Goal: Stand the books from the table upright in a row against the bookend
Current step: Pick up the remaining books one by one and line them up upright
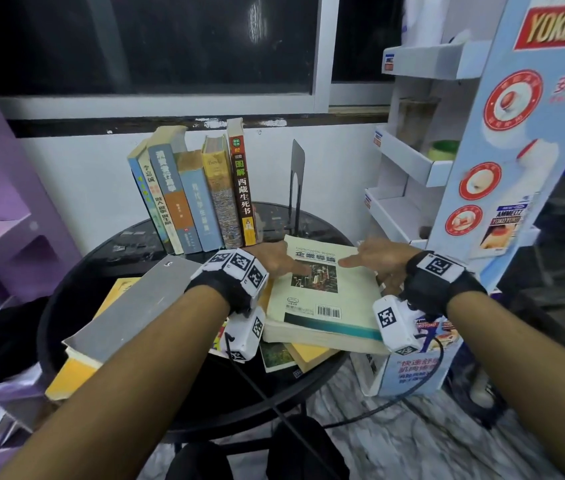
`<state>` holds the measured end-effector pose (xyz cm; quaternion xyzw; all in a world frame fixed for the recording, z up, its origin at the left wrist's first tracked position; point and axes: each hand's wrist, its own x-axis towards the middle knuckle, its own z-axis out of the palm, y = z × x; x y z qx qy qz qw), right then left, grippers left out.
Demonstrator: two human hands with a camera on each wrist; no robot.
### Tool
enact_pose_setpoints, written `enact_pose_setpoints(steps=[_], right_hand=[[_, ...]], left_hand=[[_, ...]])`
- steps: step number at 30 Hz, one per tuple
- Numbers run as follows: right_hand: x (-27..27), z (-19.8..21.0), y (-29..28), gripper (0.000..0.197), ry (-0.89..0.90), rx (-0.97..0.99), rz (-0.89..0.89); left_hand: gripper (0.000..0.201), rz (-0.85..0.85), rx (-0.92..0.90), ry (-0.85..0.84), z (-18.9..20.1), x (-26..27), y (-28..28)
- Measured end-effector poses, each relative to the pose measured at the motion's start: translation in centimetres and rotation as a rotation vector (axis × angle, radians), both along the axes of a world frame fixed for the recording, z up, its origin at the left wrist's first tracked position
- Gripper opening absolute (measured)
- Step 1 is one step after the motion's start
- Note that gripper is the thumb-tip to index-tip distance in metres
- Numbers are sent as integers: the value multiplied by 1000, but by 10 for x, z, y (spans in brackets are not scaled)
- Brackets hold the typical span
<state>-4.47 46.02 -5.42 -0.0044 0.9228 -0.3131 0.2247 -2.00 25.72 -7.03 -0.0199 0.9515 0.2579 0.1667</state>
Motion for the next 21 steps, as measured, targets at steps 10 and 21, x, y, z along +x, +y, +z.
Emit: enact_pose_setpoints(steps=[10,21], right_hand=[[6,1,-2,64,33,39,26],[8,12,2,71,124,-28,34]], left_hand=[[48,-50,12,-48,2,2,-3],[64,-53,165,51,17,14,-10]])
